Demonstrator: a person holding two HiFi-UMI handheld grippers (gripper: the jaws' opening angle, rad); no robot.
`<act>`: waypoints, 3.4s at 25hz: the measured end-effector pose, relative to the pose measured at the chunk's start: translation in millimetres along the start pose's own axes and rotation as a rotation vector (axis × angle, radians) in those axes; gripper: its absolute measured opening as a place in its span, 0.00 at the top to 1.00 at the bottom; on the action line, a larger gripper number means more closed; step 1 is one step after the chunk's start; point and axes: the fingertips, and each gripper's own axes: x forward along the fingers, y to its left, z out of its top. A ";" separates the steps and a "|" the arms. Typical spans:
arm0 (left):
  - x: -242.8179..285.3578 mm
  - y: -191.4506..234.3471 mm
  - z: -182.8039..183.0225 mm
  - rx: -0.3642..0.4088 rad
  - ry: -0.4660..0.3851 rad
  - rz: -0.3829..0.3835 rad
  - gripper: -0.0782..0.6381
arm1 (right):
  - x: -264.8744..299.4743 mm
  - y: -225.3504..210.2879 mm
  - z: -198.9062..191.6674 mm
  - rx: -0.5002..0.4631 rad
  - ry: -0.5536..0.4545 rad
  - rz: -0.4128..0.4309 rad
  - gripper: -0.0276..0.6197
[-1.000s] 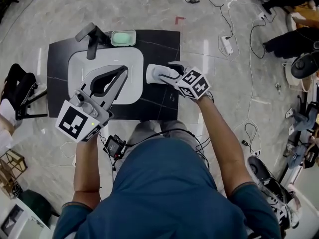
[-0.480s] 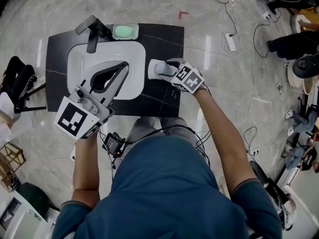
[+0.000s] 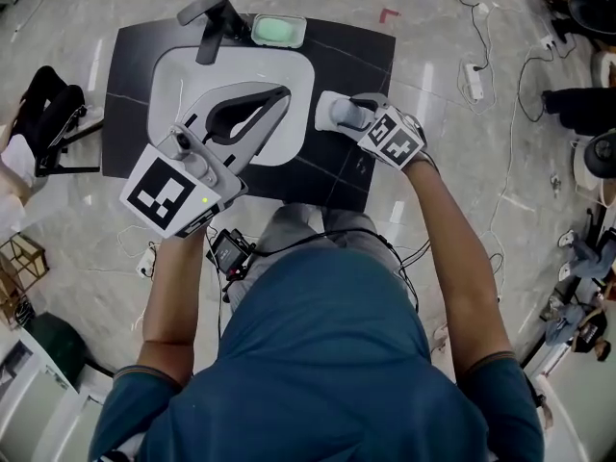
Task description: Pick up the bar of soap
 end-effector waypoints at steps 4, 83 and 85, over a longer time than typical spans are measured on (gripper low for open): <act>-2.8 -0.1 -1.9 -0.002 0.000 0.004 0.89 | 2.3 2.1 -0.6 0.013 0.002 0.009 0.55; -56.3 -25.2 2.8 0.023 -0.022 -0.054 0.89 | -60.8 110.3 56.0 0.067 -0.132 -0.120 0.55; -58.4 -23.8 1.2 0.021 -0.020 -0.050 0.89 | -55.5 112.4 53.1 0.071 -0.125 -0.112 0.55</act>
